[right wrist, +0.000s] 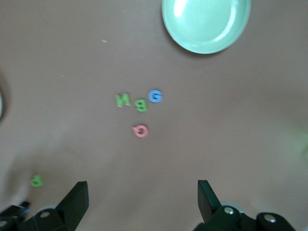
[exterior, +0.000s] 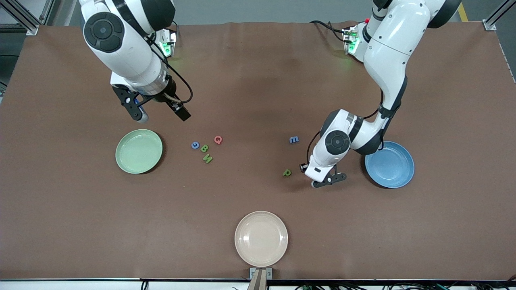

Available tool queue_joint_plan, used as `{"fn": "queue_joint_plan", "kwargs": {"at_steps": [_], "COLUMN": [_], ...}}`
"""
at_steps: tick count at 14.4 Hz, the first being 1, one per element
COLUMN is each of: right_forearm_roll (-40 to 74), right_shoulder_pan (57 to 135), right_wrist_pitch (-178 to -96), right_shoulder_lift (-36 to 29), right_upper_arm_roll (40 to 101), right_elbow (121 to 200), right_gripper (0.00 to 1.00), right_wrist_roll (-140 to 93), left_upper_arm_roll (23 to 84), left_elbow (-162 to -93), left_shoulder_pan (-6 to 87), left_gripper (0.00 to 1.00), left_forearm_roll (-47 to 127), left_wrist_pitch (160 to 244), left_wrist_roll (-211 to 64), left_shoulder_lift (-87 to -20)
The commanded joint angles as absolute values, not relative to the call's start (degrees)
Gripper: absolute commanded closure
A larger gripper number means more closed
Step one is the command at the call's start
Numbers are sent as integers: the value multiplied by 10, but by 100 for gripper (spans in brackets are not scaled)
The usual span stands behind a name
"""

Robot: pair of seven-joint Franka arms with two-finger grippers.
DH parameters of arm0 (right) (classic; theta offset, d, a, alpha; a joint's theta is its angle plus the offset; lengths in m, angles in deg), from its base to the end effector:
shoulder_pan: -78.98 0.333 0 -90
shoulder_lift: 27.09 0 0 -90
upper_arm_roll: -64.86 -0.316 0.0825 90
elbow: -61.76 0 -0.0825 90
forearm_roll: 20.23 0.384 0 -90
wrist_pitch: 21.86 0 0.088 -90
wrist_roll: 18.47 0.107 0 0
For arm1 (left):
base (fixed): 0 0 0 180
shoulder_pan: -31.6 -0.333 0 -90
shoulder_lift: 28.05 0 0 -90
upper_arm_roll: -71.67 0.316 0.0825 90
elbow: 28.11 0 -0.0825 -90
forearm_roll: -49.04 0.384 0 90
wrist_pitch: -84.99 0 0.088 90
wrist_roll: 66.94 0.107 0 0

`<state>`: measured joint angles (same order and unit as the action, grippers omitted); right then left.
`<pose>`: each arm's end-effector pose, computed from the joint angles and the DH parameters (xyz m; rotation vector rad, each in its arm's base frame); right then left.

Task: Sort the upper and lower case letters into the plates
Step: 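Carry the x to the blue plate while the right gripper reaches the letters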

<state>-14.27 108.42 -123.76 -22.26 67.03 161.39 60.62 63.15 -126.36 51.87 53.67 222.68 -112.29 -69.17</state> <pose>0.5151 0.2764 0.5146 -2.7848 1.3938 0.1640 0.5903 -0.3138 0.1739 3.0906 0.4101 -0.0665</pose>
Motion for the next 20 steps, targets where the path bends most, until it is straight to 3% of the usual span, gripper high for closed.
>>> {"fn": "queue_joint_plan", "kwargs": {"at_steps": [1,8,13,16,20], "right_forearm_roll": [-158,-161,-181,-197,-221], "right_shoulder_pan": [1043,1038,1046,1063,1073], "right_wrist_pitch": [-1257,-1351,-1401,-1474,-1538], "right_shoulder_lift": [-168,-60,-11,32,45], "right_upper_arm_roll": [677,677,677,677,675], "right_elbow": [1578,1567,1567,1589,1625], "right_gripper": [0,0,0,0,1], "right_wrist_roll": [557,557,557,551,522], "left_upper_arm_roll": [636,636,636,634,633], "left_elbow": [-1264,-1263,-1268,-1270,-1338], "left_shoulder_pan": [523,523,512,480,427], "left_gripper": [53,82,86,89,89], "left_forearm_roll": [549,551,562,562,562], "left_wrist_pitch": [2235,2239,2219,2136,2099], "left_wrist_roll": [-1140,-1144,-1140,-1114,-997], "left_shoulder_lift": [-693,-692,-654,-601,-529]}}
